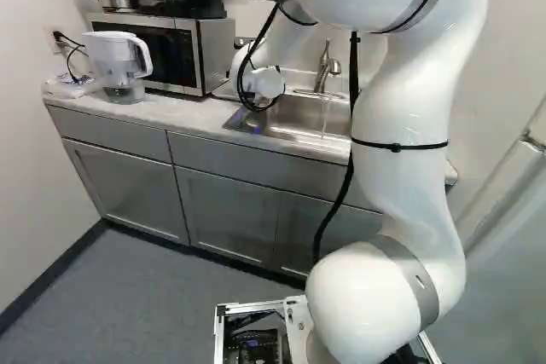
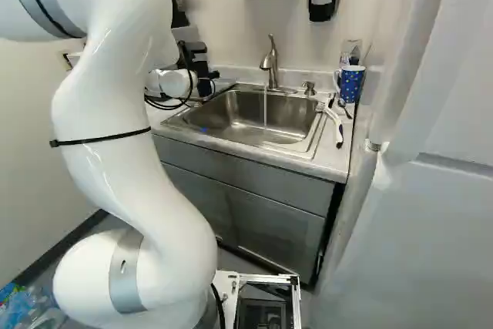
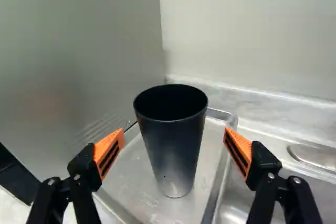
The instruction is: Rinse the cup and place it in the tray
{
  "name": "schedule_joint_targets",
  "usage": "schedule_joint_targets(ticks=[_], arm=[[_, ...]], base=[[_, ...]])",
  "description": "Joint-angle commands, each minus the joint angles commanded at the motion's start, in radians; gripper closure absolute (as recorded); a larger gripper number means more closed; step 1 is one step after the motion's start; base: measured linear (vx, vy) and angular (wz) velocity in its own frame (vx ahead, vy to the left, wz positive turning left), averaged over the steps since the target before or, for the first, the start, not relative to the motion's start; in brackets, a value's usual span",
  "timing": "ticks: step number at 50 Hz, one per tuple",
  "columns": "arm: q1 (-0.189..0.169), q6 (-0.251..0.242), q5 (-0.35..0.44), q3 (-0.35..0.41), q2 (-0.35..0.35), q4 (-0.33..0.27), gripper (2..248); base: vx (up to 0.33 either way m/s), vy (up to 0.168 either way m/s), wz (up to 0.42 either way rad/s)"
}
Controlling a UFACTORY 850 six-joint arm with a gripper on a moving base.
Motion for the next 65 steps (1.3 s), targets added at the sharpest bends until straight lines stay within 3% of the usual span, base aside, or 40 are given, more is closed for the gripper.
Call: schedule_joint_targets(ticks=[29, 65], arm=[[-0.001, 0.000, -0.015, -0.017, 0.039, 0.000, 3], [-0.006, 0.000, -0.119, -0.043, 0.085, 0.000, 3]], base=[[0.000, 0.000, 0.000], [0.000, 0.000, 0.000]])
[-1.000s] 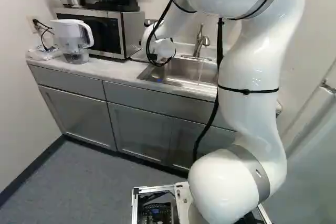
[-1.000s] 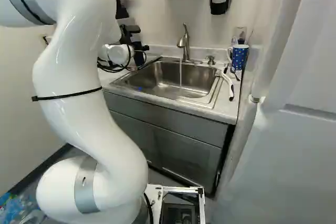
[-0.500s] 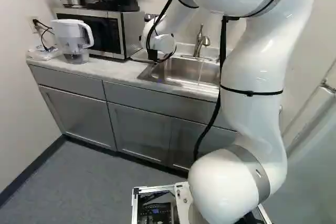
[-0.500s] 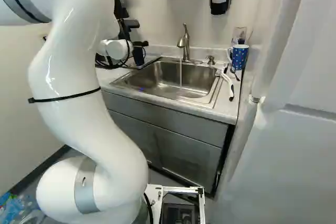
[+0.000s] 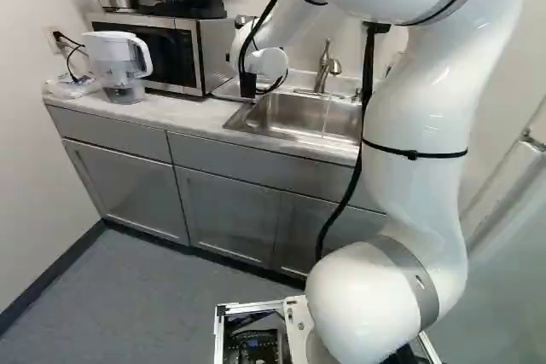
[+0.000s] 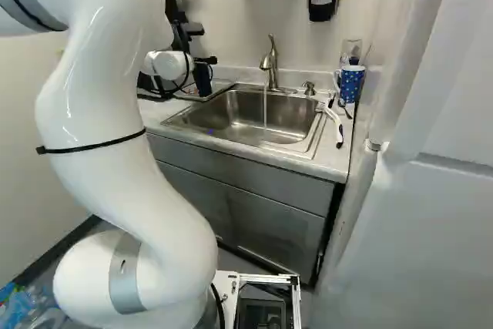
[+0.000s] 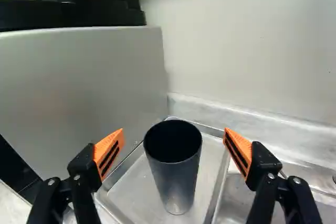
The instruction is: Rinse the cup and place it in the tray
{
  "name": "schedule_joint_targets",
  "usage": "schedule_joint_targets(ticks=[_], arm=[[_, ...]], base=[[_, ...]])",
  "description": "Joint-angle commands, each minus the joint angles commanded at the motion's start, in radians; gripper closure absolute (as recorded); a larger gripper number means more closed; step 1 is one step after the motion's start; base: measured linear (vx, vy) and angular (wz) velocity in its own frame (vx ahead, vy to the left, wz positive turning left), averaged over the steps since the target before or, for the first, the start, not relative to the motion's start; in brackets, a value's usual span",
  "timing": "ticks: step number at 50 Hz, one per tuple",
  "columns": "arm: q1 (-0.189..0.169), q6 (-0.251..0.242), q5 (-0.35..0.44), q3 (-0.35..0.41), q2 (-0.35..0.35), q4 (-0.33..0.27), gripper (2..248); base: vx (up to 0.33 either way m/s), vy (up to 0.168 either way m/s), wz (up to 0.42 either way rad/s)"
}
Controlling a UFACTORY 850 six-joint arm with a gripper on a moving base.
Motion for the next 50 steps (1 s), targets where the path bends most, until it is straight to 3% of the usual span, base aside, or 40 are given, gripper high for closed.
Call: schedule_joint_targets(ticks=[29, 50], arm=[[-0.027, 0.000, -0.035, -0.013, 0.043, 0.000, 3], [-0.073, 0.000, -0.035, -0.020, 0.077, 0.000, 3]], base=[[0.000, 0.000, 0.000], [0.000, 0.000, 0.000]])
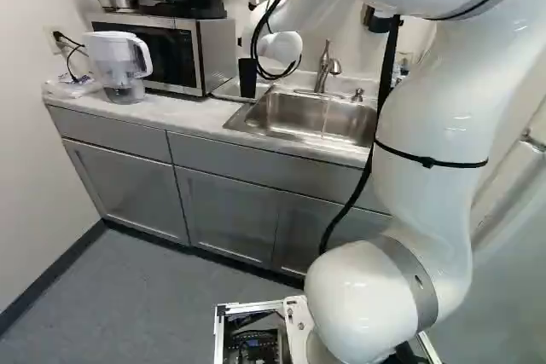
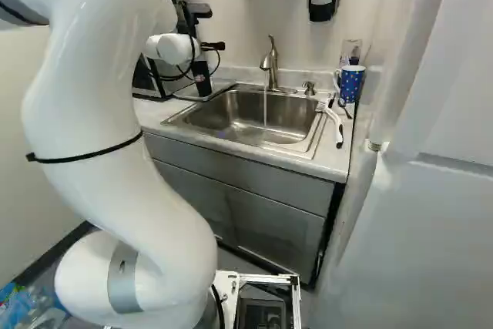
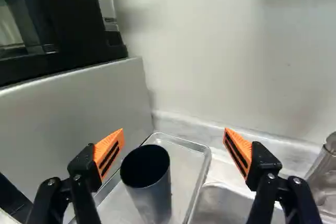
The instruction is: Rinse the cup and place it in the tray
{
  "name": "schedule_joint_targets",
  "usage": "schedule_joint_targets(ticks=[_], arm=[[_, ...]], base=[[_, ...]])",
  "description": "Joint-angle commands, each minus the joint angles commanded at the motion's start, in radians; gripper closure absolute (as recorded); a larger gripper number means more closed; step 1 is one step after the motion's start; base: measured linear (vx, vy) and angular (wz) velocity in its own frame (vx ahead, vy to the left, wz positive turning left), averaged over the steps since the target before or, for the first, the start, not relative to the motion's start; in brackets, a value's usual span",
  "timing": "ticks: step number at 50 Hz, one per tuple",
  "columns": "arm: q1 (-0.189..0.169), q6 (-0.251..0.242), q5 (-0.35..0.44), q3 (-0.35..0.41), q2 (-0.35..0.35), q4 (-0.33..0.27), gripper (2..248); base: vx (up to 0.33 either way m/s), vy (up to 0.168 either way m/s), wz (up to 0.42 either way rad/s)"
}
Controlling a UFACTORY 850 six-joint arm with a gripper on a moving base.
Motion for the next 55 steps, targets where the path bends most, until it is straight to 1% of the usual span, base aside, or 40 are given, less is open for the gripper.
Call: schedule_joint_targets(ticks=[27, 55], arm=[[-0.070, 0.000, 0.000, 0.007, 0.014, 0.000, 3], [-0.144, 0.000, 0.000, -0.020, 0.005, 0.000, 3]], base=[[0.000, 0.000, 0.000], [0.000, 0.000, 0.000]])
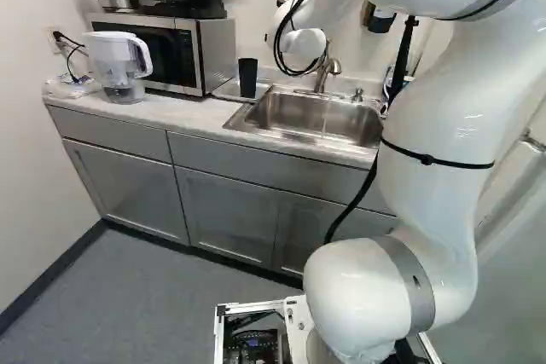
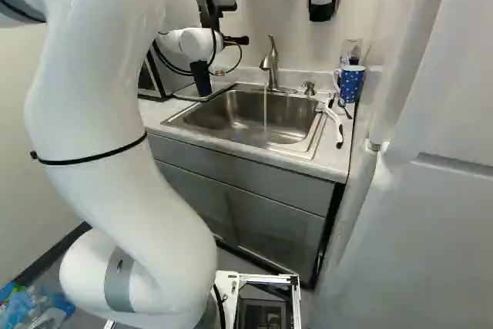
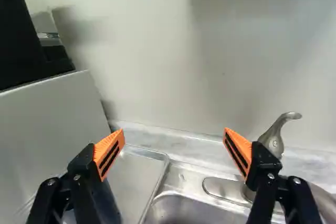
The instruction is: Rinse the cup and place it in the tray
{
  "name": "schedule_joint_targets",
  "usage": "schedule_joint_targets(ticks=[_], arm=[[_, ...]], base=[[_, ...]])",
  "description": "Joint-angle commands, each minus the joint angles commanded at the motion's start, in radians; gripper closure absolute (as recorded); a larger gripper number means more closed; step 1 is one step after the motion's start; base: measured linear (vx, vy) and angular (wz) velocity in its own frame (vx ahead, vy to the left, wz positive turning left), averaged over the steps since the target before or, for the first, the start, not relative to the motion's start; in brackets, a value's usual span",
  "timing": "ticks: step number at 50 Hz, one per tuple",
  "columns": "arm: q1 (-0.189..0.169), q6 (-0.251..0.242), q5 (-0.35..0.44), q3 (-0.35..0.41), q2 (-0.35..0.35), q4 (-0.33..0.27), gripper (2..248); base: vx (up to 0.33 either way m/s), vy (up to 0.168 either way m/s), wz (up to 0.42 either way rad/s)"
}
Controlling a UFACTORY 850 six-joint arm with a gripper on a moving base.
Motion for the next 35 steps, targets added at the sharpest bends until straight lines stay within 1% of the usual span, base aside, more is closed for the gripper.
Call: schedule_joint_targets(ticks=[18, 35], arm=[[-0.044, 0.000, -0.013, -0.045, -0.007, 0.000, 3], [-0.047, 0.000, -0.015, -0.093, -0.019, 0.000, 3]], base=[[0.000, 0.000, 0.000], [0.000, 0.000, 0.000]])
